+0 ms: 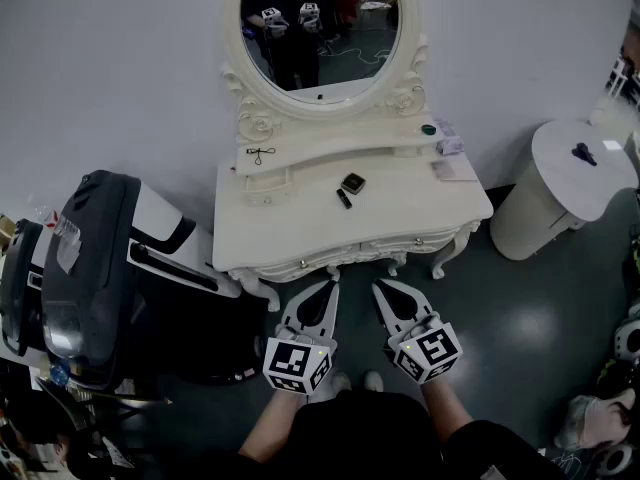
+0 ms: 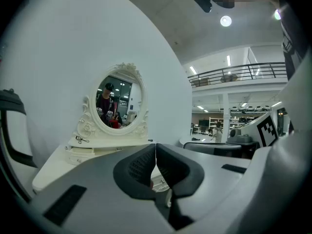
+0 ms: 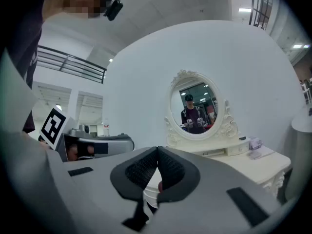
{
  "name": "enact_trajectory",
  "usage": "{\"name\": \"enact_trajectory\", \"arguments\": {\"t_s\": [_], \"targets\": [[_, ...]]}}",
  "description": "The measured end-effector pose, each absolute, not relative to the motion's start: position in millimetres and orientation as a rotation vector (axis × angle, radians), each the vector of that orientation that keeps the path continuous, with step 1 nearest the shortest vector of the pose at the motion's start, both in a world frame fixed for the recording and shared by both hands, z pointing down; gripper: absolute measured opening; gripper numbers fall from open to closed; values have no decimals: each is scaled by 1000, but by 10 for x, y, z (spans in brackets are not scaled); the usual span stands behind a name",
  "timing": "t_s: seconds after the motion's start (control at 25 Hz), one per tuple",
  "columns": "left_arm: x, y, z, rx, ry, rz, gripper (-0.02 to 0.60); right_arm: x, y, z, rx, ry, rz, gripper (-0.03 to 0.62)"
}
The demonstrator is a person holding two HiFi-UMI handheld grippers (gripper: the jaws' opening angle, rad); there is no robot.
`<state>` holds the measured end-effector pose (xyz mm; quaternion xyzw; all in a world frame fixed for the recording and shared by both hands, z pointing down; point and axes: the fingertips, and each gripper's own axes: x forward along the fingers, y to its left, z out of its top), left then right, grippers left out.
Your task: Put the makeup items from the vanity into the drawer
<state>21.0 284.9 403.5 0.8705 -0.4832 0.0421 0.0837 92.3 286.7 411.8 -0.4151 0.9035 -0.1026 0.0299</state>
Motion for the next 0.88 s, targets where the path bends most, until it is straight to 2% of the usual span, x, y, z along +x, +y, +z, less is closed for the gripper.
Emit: {"name": "enact_trajectory", "arguments": {"t_s": [0.88], "targets": [[618,3055,4001,2600,-1465,149,15,1566,3077,4069,-1300,2727,-341,23]]}}
